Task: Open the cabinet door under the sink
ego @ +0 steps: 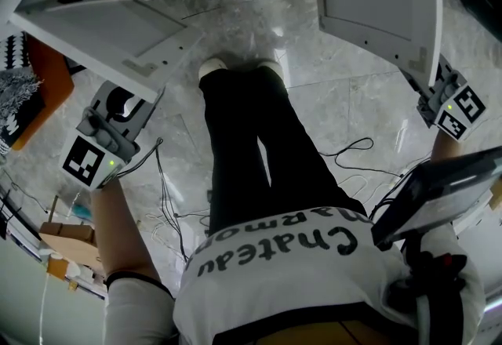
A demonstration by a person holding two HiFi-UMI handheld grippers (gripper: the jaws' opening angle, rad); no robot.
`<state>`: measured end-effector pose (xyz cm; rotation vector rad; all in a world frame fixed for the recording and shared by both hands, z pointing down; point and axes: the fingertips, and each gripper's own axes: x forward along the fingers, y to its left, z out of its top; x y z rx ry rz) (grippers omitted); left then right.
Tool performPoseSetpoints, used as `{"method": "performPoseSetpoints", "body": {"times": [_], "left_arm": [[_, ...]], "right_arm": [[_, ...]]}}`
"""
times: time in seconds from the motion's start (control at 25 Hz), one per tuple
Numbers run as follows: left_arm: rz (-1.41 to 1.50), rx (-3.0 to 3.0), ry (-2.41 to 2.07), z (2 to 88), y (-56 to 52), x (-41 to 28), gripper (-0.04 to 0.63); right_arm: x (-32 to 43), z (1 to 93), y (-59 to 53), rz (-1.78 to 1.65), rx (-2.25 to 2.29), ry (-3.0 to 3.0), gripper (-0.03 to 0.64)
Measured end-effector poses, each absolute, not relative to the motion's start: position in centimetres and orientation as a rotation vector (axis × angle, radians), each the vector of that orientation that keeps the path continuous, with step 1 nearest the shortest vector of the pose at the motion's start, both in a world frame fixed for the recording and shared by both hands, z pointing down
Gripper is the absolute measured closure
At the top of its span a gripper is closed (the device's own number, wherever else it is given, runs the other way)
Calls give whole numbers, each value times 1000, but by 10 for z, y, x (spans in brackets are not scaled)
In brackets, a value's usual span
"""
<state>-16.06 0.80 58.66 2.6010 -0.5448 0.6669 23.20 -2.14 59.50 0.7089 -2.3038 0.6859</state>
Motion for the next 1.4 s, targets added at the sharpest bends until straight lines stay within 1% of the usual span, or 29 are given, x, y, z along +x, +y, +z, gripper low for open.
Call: {"method": "performPoseSetpoints", "body": {"times": [0.2, 0.8, 1.0, 1.2, 1.4], "left_arm": [[653, 2609, -547, 586, 7, -160, 540], [643, 2616, -542, 589, 8, -162, 538], [710, 2626, -461, 590, 12, -165, 538], [826, 2630, -275, 589, 25, -178, 540], [852, 2611, -225, 588, 39, -197, 538]], "right_arm": [[252, 595, -26, 696, 798, -2275, 552], [260, 599, -29, 717, 869, -2236, 554], [260, 600, -29, 737, 870, -2215, 555], [260, 600, -28, 755, 882, -2188, 555], [259, 598, -28, 759, 905, -2162, 557]]}}
